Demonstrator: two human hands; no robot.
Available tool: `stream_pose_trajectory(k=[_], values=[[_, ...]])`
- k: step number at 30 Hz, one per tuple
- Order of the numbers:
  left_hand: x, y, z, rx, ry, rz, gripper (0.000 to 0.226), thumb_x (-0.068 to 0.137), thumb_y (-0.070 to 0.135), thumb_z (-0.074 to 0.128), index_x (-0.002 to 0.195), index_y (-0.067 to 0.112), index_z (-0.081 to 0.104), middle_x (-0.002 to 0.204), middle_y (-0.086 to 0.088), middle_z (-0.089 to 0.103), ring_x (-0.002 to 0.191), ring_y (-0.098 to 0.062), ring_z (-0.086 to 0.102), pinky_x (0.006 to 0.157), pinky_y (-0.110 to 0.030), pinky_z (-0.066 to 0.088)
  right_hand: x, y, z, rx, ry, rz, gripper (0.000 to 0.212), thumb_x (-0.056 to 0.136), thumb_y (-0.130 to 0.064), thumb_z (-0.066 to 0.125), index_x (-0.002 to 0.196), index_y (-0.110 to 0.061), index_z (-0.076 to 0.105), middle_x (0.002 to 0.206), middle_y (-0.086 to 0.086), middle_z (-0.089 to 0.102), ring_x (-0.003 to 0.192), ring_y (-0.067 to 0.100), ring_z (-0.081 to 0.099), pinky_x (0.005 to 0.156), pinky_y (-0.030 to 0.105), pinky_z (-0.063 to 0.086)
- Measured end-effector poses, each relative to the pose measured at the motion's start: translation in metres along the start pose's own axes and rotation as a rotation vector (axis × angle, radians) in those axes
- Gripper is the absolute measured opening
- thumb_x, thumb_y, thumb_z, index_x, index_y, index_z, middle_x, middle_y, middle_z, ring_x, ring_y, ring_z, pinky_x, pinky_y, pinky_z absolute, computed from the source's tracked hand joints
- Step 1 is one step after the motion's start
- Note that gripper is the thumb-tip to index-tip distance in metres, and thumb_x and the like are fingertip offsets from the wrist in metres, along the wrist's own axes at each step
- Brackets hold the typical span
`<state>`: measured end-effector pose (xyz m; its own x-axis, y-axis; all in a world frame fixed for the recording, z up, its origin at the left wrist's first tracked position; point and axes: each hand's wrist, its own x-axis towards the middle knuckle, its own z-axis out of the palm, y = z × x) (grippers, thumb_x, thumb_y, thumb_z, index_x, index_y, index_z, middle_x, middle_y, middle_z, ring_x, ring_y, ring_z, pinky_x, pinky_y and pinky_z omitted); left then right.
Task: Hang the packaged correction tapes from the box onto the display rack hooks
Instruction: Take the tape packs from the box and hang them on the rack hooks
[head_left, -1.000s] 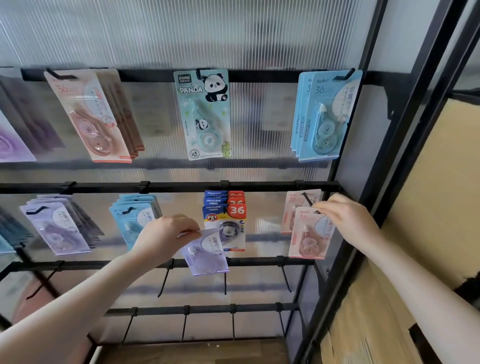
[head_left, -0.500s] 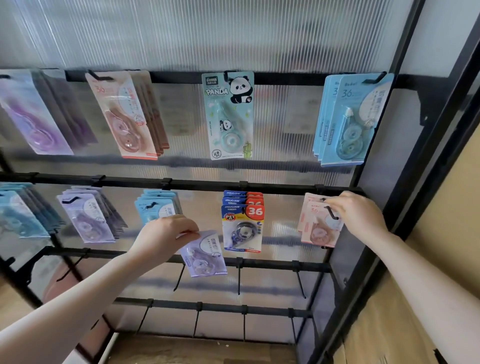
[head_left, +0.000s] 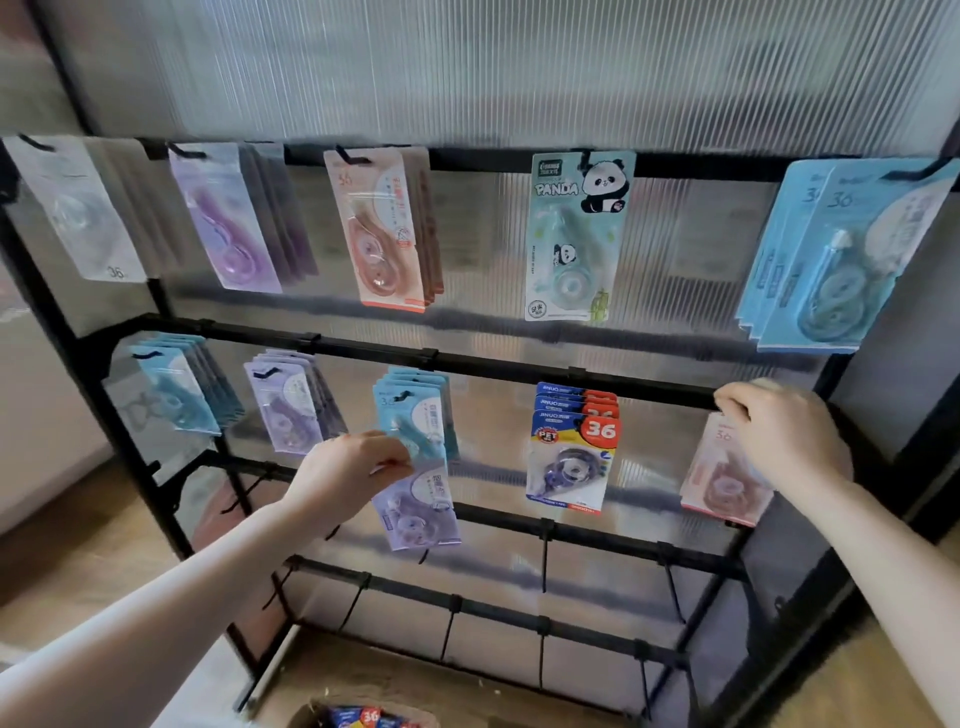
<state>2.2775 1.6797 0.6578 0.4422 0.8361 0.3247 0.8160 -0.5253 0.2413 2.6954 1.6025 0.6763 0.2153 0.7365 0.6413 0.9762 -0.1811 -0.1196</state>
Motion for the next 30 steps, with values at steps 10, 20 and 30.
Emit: stream_pose_trajectory(k=[10,20,30], values=[[-0.012,-0.013,-0.008,0.0,0.03,0.017,0.015,0.086,0.031,0.064,0.095,0.021,0.07,0.089,0.007,0.066,0.078,-0.017,0.062,0.063,-0.029,0.047,-0.006,-0.064,0.01,0.063,-0.013,-0.154,0.013,0.087,-0.009,0.06,0.084,-0.008,0.073,0.079,0.011,0.069,0.072,0.032,0.062,0.068,0.035,0.044],[-0.024,-0.028,-0.013,0.018,0.07,0.016,0.009,0.084,0.03,0.066,0.087,0.022,0.07,0.084,0.007,0.067,0.074,-0.019,0.063,0.06,-0.033,0.05,-0.01,-0.096,0.017,0.085,-0.067,-0.173,0.016,0.09,-0.015,0.058,0.092,-0.009,0.072,0.084,0.01,0.068,0.076,0.03,0.06,0.07,0.036,0.044],[-0.044,-0.065,-0.034,0.072,0.04,-0.02,0.016,0.088,0.035,0.061,0.095,0.023,0.07,0.094,0.01,0.066,0.085,-0.015,0.062,0.059,-0.022,0.039,-0.006,-0.17,0.037,0.175,0.006,-0.292,0.007,0.078,-0.005,0.07,0.073,-0.01,0.072,0.069,0.008,0.067,0.061,0.031,0.059,0.057,0.036,0.048]])
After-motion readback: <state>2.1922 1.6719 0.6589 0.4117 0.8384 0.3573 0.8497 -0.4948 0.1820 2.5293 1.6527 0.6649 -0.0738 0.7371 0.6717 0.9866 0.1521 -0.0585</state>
